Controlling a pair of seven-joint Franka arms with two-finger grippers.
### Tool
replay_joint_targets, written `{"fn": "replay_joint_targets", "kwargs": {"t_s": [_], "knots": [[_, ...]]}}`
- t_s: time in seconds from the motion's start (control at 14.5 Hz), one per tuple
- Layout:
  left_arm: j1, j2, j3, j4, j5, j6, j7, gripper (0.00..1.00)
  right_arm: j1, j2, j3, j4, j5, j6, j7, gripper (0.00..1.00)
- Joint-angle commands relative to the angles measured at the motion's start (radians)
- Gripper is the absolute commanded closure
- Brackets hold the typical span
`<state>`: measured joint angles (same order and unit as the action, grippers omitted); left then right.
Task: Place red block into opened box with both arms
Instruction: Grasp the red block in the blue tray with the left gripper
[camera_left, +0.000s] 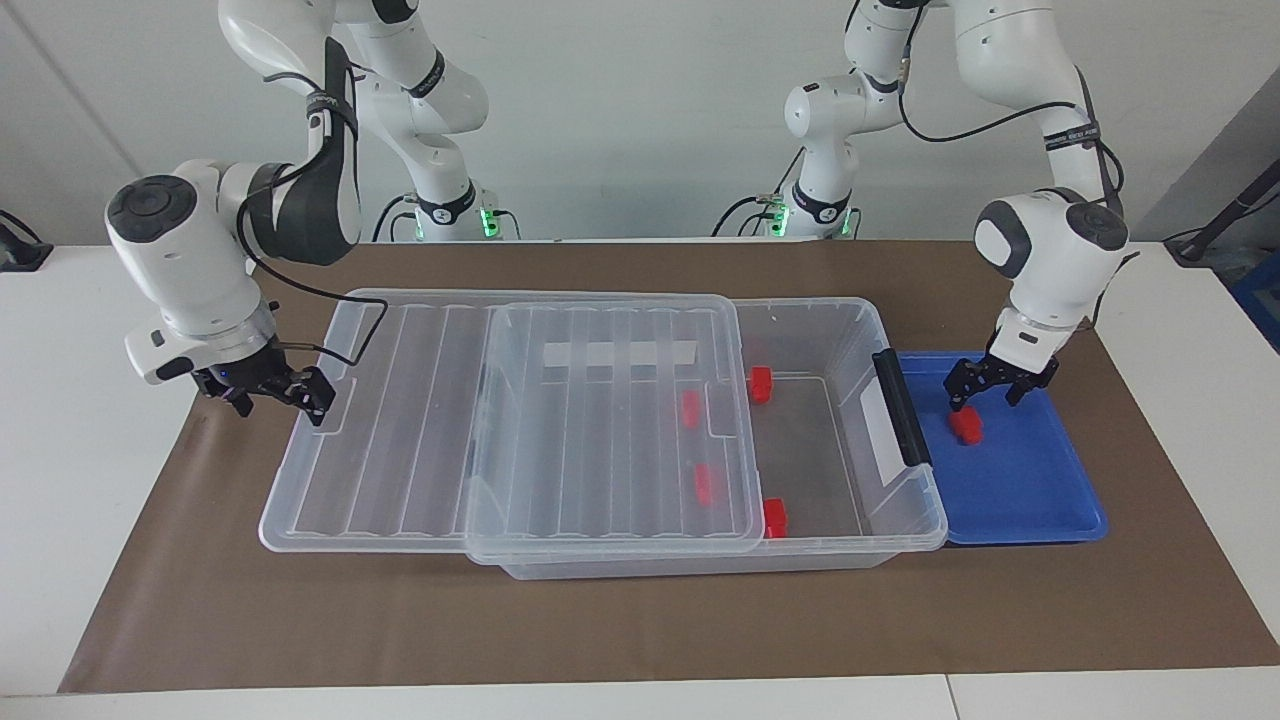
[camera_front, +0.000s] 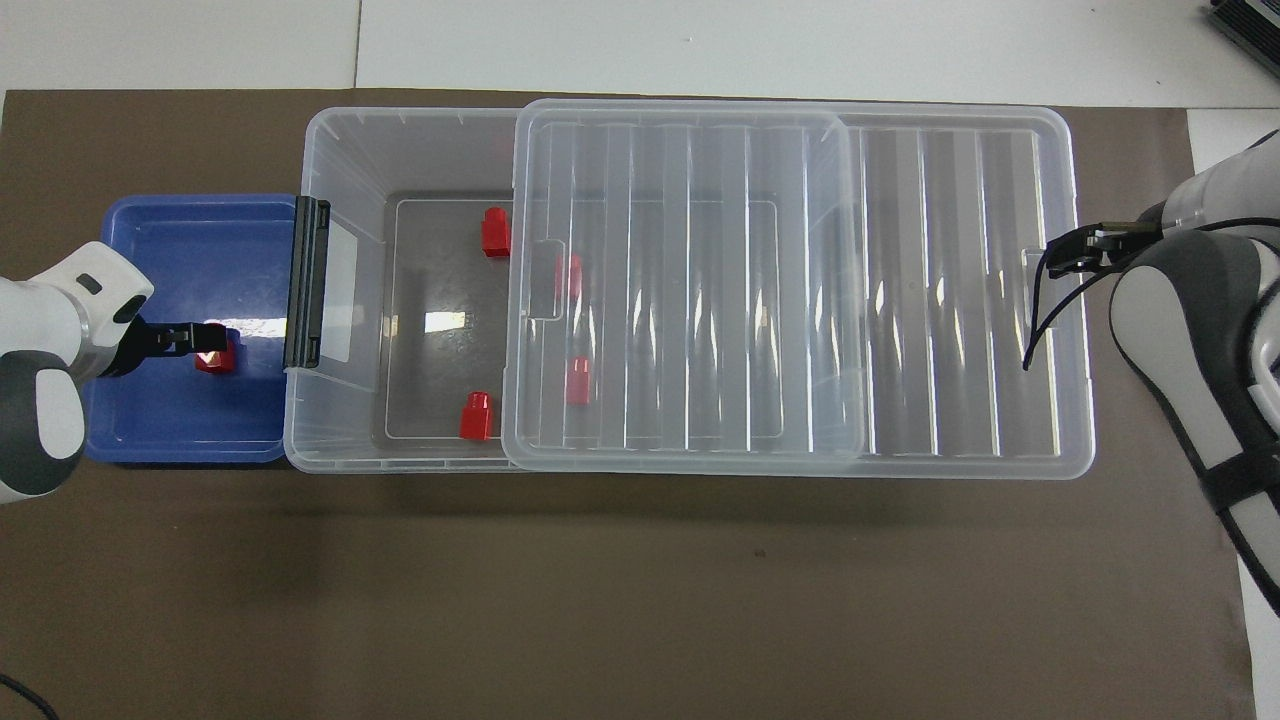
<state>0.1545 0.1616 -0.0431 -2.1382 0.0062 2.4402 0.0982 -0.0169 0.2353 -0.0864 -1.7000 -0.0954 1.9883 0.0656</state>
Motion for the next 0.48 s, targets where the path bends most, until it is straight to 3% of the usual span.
{"fn": "replay_joint_targets", "kwargs": {"t_s": [0.0, 0.41], "knots": [[0.011, 0.026, -0.008, -0.009, 0.014, 0.043, 0.005, 0.0, -0.014, -0.014, 0.01, -0.003, -0.024, -0.025, -0.02, 0.0], [0.014, 0.056, -0.008, -0.012, 0.014, 0.066, 0.005, 0.0, 0.003, -0.086, 0.024, -0.003, -0.001, -0.032, -0.001, 0.0]]}}
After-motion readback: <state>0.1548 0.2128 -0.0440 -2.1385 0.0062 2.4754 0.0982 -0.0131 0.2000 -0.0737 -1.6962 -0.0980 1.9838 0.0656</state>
